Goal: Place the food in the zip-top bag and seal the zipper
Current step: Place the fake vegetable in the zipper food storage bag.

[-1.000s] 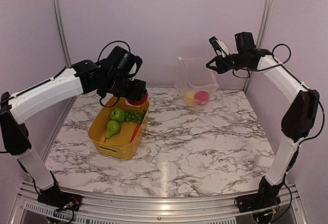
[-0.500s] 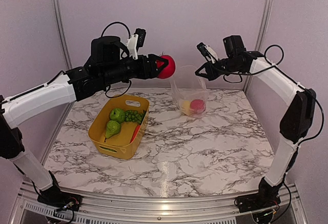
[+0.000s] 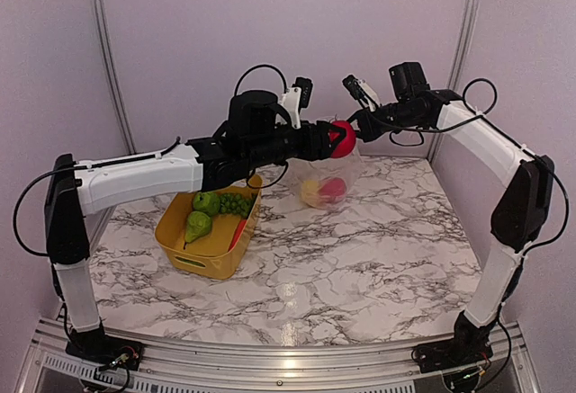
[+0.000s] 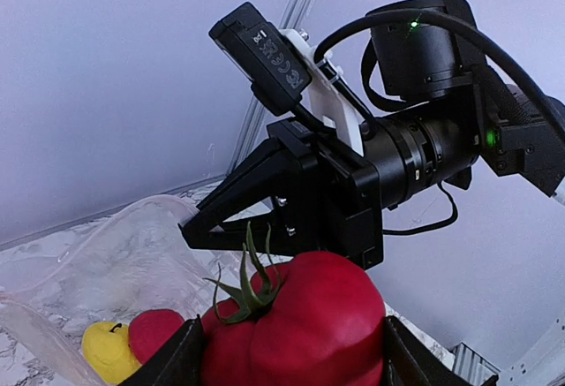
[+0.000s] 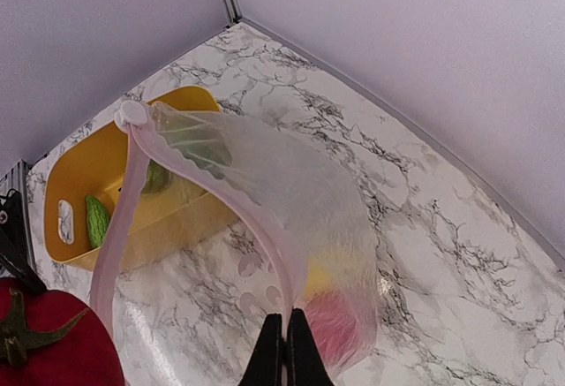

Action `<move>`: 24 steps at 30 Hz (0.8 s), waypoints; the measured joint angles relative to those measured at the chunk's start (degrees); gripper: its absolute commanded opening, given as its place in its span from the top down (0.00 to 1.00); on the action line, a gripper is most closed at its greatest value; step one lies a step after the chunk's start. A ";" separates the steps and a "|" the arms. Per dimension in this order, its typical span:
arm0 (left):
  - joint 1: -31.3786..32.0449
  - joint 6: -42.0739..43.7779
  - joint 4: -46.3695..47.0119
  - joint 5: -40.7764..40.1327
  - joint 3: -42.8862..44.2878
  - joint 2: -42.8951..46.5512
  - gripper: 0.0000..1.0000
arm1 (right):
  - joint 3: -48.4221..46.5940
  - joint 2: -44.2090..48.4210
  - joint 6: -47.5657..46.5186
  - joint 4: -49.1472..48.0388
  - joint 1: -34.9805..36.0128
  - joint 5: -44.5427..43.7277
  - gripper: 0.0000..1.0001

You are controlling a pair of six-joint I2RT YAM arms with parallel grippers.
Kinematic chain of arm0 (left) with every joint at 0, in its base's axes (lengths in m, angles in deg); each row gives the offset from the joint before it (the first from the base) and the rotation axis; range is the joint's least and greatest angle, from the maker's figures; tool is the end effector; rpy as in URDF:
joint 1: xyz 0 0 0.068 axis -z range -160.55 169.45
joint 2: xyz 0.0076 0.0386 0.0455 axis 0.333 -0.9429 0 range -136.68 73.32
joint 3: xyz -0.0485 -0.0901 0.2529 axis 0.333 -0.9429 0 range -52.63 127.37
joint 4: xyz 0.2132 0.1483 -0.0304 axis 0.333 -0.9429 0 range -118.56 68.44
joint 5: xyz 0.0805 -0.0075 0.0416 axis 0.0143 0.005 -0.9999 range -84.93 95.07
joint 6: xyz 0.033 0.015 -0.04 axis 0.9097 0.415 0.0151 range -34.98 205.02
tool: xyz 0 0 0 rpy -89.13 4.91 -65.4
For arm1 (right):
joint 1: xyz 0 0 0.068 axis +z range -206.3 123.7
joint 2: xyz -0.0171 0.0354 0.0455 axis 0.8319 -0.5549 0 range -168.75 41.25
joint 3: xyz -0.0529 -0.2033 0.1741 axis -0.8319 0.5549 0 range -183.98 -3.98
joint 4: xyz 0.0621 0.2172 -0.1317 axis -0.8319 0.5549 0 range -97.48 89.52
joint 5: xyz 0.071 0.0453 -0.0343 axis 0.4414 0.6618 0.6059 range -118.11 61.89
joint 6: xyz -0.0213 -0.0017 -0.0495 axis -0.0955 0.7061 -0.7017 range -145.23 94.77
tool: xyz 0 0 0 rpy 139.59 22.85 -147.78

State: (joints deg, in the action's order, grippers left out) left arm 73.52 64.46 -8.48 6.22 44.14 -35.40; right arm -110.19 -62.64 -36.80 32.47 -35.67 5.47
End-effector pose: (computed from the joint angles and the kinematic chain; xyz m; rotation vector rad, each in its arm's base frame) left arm 0.2732 -0.3782 0.3736 0.4912 1.5727 -1.0317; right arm 0.3748 0.1621 0.3764 -0.9122 1.9980 0.7379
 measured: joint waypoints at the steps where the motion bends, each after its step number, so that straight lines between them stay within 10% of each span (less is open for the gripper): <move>1: 0.55 0.02 -0.28 -1.27 0.52 -0.66 0.51 | 0.00 0.00 0.02 0.00 0.00 0.00 1.00; 15: 1.99 -2.14 -7.10 -16.72 5.97 -6.91 0.51 | 1.60 0.42 0.81 -0.09 0.00 0.63 1.00; 24: 1.99 -3.08 -12.13 -21.81 12.57 -12.13 0.26 | 1.60 0.57 1.07 -0.09 0.00 0.76 1.00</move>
State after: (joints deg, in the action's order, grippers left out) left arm 75.50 61.38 -20.61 -15.60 56.71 -47.53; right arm -108.59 -62.08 -35.73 32.38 -35.67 6.23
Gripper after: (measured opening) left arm 0.701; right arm 0.004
